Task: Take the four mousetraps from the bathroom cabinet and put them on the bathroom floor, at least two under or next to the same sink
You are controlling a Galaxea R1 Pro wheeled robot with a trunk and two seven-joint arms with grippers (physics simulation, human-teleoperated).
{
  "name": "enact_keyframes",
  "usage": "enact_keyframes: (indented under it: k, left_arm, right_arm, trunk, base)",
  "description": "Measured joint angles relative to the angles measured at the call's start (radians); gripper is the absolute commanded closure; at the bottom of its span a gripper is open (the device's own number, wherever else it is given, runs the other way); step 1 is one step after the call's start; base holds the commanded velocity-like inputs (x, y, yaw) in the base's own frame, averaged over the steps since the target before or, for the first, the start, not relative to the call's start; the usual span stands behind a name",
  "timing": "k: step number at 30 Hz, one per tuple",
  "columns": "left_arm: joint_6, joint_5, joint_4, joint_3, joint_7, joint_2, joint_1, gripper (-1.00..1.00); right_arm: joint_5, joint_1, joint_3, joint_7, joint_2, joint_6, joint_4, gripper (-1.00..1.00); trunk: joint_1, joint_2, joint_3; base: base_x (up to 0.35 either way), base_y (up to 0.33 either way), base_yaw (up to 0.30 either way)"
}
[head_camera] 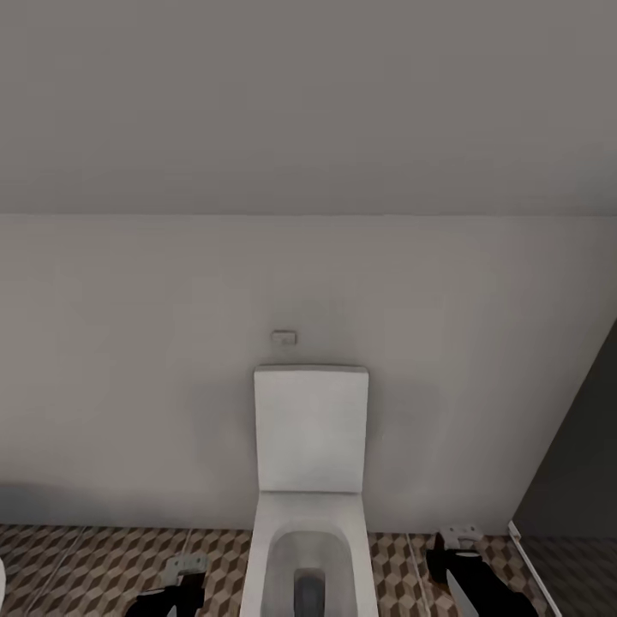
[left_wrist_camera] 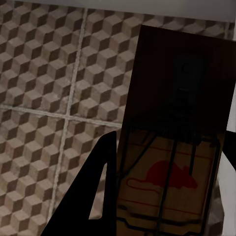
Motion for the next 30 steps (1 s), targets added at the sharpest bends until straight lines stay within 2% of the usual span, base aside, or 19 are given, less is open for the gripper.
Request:
enact_keyframes:
  k: [6, 15, 19, 21, 25, 30]
  left_arm:
    - [0.0, 0.0, -0.002, 0.0, 0.0, 0.003, 0.0, 1.0]
    - [-0.001, -0.003, -0.029, 0.001, 0.005, 0.022, 0.0, 1.0]
    - [0.008, -0.005, -0.091, 0.001, 0.011, 0.051, 0.0, 1.0]
    - [0.022, -0.006, -0.166, 0.001, 0.012, 0.063, 0.0, 1.0]
    - [0.073, -0.007, -0.248, 0.001, 0.011, 0.067, 0.0, 1.0]
    - [0.112, -0.009, -0.265, 0.0, 0.01, 0.065, 0.0, 1.0]
  right_arm:
    - [-0.003, 0.0, -0.002, -0.046, 0.001, -0.034, 0.005, 1.0]
    - [-0.005, 0.0, -0.002, -0.053, -0.001, -0.082, 0.051, 1.0]
    - [-0.004, 0.0, -0.001, -0.053, -0.002, -0.09, 0.057, 1.0]
    - [-0.004, 0.0, -0.001, -0.053, -0.003, -0.092, 0.058, 1.0]
    - [-0.003, 0.0, 0.001, -0.053, -0.007, -0.108, 0.059, 1.0]
    - [-0.003, 0.0, 0.005, -0.053, -0.009, -0.172, 0.08, 1.0]
  trunk:
    - [0.023, -0.042, -0.019]
    - [0.058, -0.105, -0.047]
    - [0.073, -0.133, -0.06]
    - [0.081, -0.147, -0.066]
    - [0.096, -0.175, -0.078]
    - [0.115, -0.21, -0.094]
  base:
    - [0.0, 0.0, 0.0]
    - [0.0, 0.0, 0.0]
    - [0.0, 0.0, 0.0]
    - [0.0, 0.0, 0.0]
    - [0.0, 0.0, 0.0]
    - [0.0, 0.0, 0.0]
